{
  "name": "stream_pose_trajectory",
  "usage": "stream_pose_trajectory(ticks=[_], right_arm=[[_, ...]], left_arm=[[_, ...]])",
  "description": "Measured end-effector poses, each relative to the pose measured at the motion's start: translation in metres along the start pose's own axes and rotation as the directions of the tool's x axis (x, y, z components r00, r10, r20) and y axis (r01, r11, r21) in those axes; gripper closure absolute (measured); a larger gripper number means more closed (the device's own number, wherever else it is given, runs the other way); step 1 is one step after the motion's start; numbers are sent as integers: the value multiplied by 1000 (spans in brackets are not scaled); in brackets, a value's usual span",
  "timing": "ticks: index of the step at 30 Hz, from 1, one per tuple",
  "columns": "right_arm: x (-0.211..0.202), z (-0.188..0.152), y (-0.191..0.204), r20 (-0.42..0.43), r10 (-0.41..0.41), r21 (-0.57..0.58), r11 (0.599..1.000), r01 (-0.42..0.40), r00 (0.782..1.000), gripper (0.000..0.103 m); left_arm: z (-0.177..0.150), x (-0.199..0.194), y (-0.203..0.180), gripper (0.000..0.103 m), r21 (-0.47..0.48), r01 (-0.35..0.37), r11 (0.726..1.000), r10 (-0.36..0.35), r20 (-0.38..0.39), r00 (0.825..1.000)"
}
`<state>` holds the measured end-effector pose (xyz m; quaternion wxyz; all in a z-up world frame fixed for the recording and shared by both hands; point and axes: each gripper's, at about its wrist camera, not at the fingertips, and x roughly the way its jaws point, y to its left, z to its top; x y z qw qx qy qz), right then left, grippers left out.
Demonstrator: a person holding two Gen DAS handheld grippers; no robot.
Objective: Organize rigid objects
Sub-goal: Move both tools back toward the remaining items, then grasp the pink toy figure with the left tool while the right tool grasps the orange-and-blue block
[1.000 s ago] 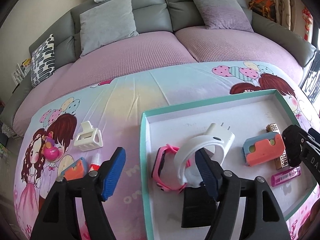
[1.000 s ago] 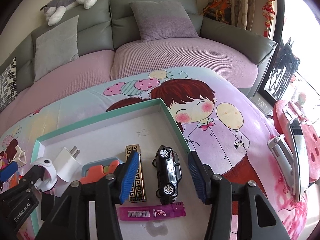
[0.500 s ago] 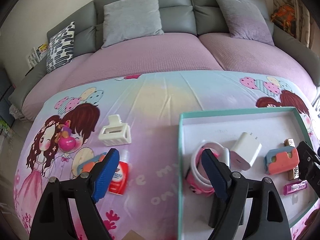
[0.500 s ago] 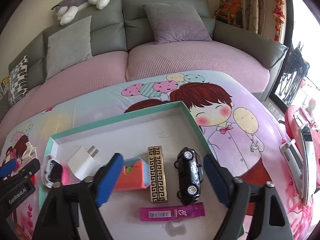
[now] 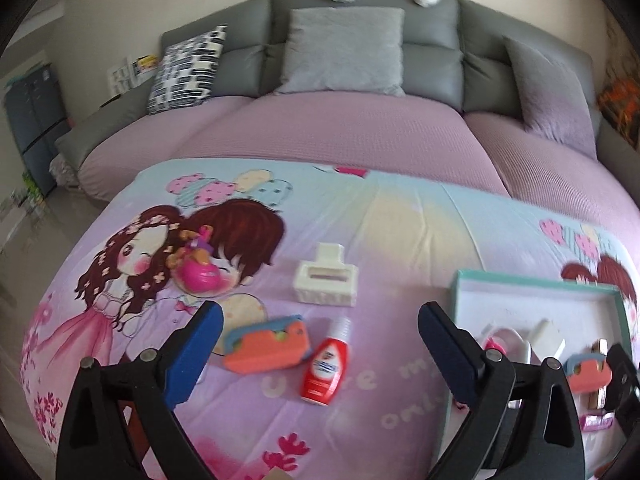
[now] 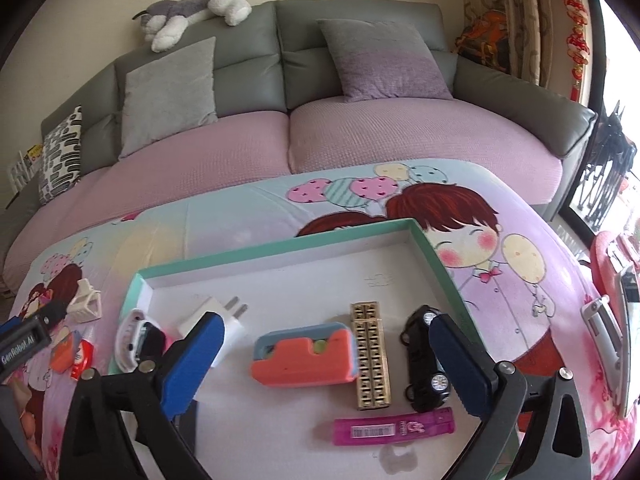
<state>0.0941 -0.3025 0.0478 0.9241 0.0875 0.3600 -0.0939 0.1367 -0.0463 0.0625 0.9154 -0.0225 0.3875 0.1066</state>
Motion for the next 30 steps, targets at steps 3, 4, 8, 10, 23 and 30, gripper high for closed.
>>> stream_pose_trajectory(ticks=[3, 4, 8, 10, 23, 30], right_arm=[[-3, -1, 16, 0, 53, -23, 998, -53, 999, 0], [-3, -1, 22, 1, 66, -35, 997, -66, 998, 0], [-6, -4, 49, 7, 115, -87, 990, -114, 993, 0], [-8, -6, 65, 3, 163, -105, 981, -162, 987, 0], [-7, -28, 173, -93, 392, -240, 883, -402, 915, 0], [10, -36, 210, -156, 397, -277, 861, -426, 904, 0]], left_arm=[[4, -5, 25, 5, -79, -22, 997, 25, 35, 999], [5, -6, 34, 5, -105, -29, 994, 34, 44, 998], [6, -9, 64, 0, -188, -59, 980, 74, 72, 995], [6, -10, 77, 0, -216, -79, 973, 97, 76, 992], [-6, 11, 137, 0, -285, -132, 949, 132, -19, 991], [-19, 32, 164, 0, -297, -196, 935, 171, -110, 979]])
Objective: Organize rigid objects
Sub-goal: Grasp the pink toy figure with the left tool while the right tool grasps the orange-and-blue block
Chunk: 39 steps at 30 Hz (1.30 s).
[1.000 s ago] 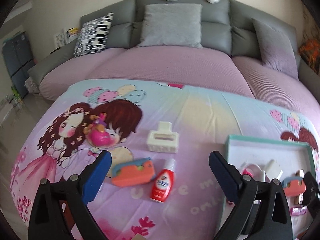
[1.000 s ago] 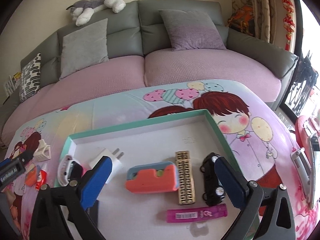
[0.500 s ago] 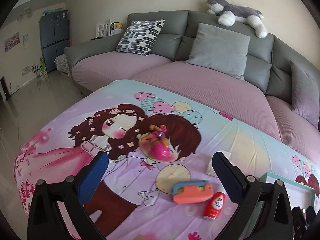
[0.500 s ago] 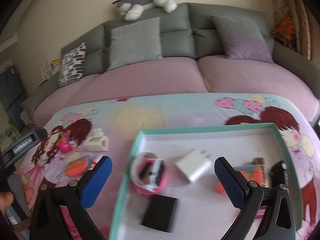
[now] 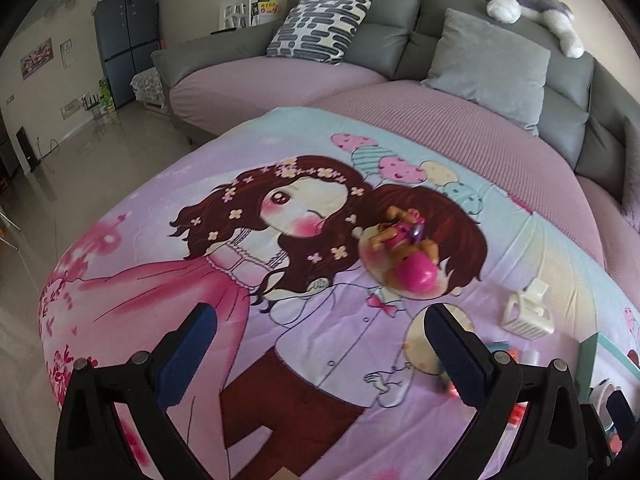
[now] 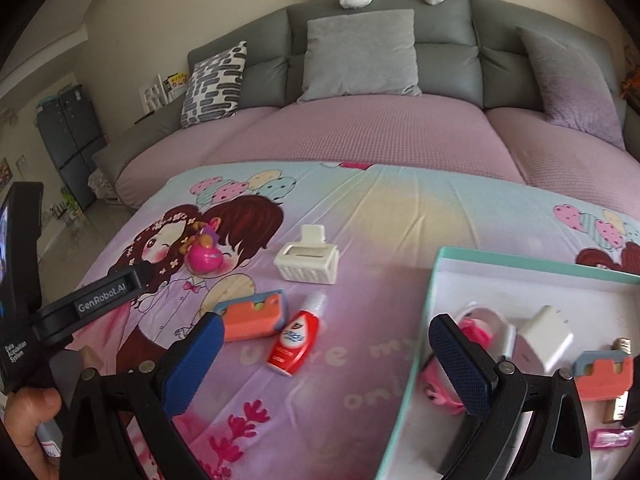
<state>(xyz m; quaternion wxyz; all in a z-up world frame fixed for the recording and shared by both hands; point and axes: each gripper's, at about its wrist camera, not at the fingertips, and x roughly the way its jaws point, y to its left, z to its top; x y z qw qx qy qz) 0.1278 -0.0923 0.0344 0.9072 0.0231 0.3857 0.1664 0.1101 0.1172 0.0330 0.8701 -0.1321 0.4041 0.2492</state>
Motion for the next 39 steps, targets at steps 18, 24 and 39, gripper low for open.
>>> stream_pose_trajectory(ticks=[18, 24, 39], right_arm=[[80, -2, 72, -131, -15, -180, 984, -9, 991, 5], [93, 1, 76, -141, -32, -183, 983, 6, 990, 10], [103, 0, 68, -156, -34, -153, 988, 9, 987, 30]], left_arm=[[28, 38, 37, 0, -26, 131, 991, -132, -61, 989], [39, 59, 28, 0, 1, 177, 984, -176, -99, 979], [46, 71, -12, 0, 103, 270, 957, -255, -137, 957]])
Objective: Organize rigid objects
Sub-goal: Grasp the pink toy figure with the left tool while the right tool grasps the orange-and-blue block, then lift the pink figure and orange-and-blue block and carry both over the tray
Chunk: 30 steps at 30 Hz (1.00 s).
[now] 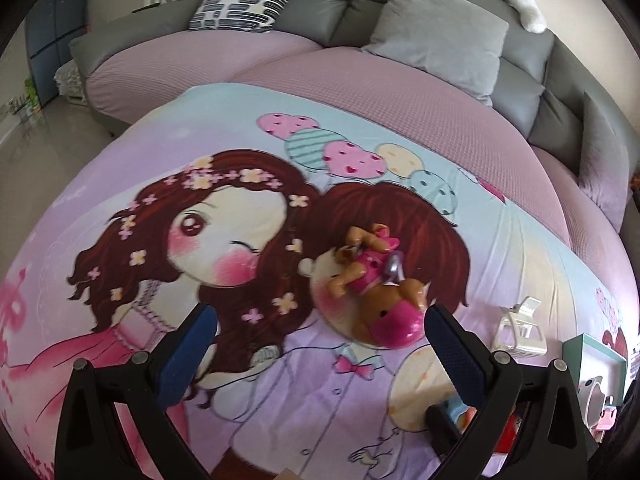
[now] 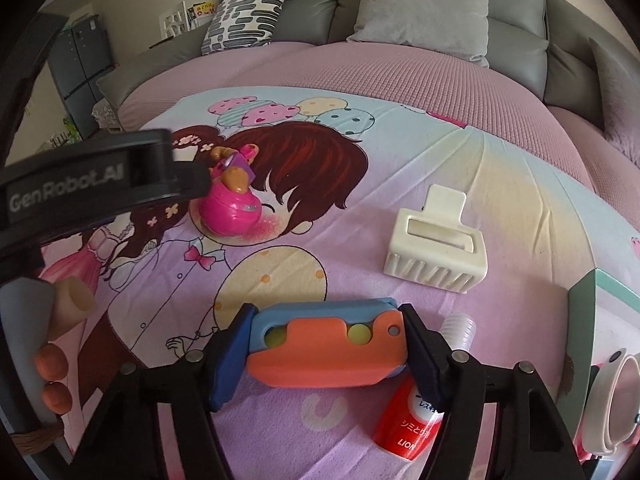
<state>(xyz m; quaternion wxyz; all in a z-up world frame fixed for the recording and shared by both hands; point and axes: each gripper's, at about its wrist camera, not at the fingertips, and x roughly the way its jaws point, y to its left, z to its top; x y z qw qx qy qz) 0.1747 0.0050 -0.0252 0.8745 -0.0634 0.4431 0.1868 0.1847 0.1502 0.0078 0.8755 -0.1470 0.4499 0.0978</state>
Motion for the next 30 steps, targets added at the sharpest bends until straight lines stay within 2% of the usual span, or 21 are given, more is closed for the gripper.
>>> stream_pose_trajectory(ticks=[6, 13, 15, 17, 18, 19, 20, 22, 23, 30], right_arm=[[-4, -2, -6, 1, 4, 13, 1000, -4, 1000, 30], [-6, -2, -10, 3, 4, 20, 1000, -4, 1000, 30], [-7, -2, -10, 3, 5, 23, 1000, -5, 1000, 30], [-8, -2, -11, 0, 3, 25, 1000, -3, 1000, 30], [-9, -3, -11, -1, 3, 27, 1000, -3, 1000, 30], [-10, -3, -11, -2, 3, 29, 1000, -3, 1000, 30], [-11, -3, -12, -4, 4, 33, 999, -4, 1000, 30], [-12, -4, -14, -6, 4, 38, 999, -4, 1000, 30], [-13, -5, -14, -7, 4, 40, 999, -4, 1000, 30], [-24, -8, -23, -4, 25, 65, 998, -25, 1000, 31]], left_arm=[[2, 16, -18, 0, 44, 12, 999, -10, -37, 999], [8, 29, -29, 1, 70, -48, 996, 51, -37, 998], [8, 29, -29, 10, 70, -51, 996, 53, -31, 998], [9, 30, -29, 29, 62, -45, 997, 47, -33, 998], [8, 31, -28, 34, 58, -35, 998, 38, -39, 999], [7, 32, -28, 43, 58, -30, 998, 32, -43, 999], [6, 32, -28, 47, 57, -30, 998, 32, -42, 999], [4, 29, -29, 50, 52, -32, 998, 33, -35, 999], [4, 27, -29, 64, 46, -22, 999, 24, -32, 999], [-6, 18, -33, 65, 27, -10, 1000, 10, -23, 1000]])
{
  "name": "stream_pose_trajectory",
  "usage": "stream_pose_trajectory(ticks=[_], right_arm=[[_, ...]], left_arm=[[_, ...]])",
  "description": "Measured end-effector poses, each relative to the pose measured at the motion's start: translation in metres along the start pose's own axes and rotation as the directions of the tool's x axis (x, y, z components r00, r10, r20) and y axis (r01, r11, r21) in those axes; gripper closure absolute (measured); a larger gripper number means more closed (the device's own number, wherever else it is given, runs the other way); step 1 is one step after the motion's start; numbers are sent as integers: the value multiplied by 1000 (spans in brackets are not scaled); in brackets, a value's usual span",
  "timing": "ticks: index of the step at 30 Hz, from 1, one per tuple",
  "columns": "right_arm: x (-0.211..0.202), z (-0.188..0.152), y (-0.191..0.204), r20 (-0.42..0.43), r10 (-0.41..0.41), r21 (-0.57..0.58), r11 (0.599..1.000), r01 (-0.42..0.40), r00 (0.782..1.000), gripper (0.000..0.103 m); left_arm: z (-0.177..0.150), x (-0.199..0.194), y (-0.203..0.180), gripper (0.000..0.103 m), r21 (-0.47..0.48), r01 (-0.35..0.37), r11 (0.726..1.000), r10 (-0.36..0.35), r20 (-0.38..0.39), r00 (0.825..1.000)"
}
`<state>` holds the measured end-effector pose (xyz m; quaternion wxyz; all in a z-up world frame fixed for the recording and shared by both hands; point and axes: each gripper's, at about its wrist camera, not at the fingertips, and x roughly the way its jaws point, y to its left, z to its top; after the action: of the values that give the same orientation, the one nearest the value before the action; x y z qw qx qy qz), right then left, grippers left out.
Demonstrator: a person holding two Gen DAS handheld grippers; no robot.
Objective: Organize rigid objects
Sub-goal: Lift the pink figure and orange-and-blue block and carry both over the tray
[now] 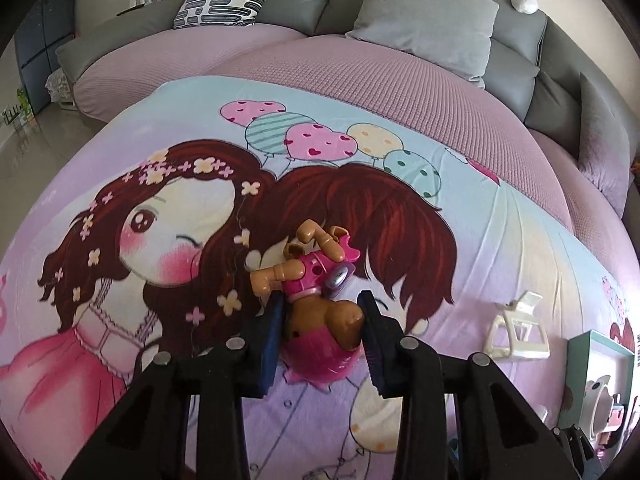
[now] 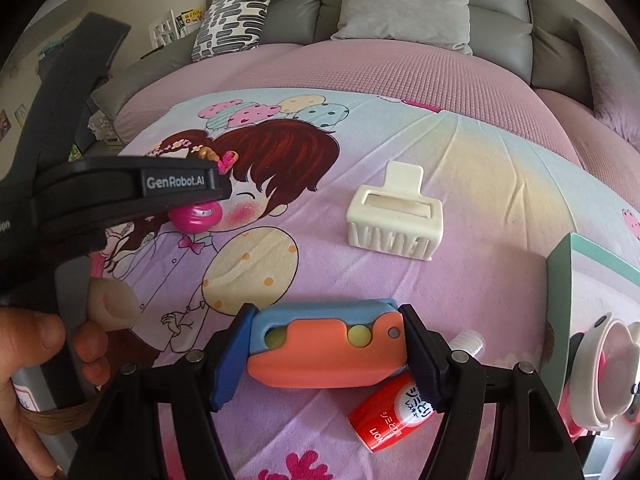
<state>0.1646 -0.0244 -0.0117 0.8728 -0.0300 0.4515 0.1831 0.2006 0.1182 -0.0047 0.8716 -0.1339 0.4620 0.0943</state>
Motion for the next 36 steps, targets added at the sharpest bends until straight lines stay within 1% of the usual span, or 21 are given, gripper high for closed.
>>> stream_pose_trajectory(ticks=[8, 12, 18, 23, 26, 28, 32, 34, 36], right_arm=[[-26, -9, -12, 40, 37, 47, 998, -39, 998, 31], [-49, -17, -20, 88, 47, 70, 996, -53, 995, 31], [-86, -27, -40, 170, 21, 127, 991, -43, 985, 31], [-119, -32, -63, 244, -38, 159, 987, -1, 969, 31], [-131, -38, -83, 256, -86, 198, 980, 34, 963, 31], [-140, -44, -99, 256, -121, 227, 972, 62, 959, 30], [-153, -55, -130, 252, -190, 287, 951, 114, 949, 31], [-159, -60, -143, 256, -208, 318, 940, 121, 944, 31], [-164, -63, -156, 262, -219, 343, 931, 121, 940, 30]], left_arm=[[-23, -29, -1, 65, -47, 30, 998, -28, 26, 999], [-30, -45, -6, 65, -67, 45, 997, -41, 51, 998], [-38, -75, -20, 65, -79, 57, 995, -49, 100, 994], [-41, -98, -42, 65, -52, 55, 997, -48, 140, 989], [-45, -107, -59, 65, -37, 73, 997, -66, 156, 986], [-49, -111, -69, 65, -37, 93, 995, -87, 154, 984], [-58, -110, -101, 65, -3, 119, 993, -118, 129, 985], [-63, -109, -118, 65, 25, 162, 986, -164, 119, 979], [-67, -110, -131, 65, 60, 172, 983, -178, 116, 977]])
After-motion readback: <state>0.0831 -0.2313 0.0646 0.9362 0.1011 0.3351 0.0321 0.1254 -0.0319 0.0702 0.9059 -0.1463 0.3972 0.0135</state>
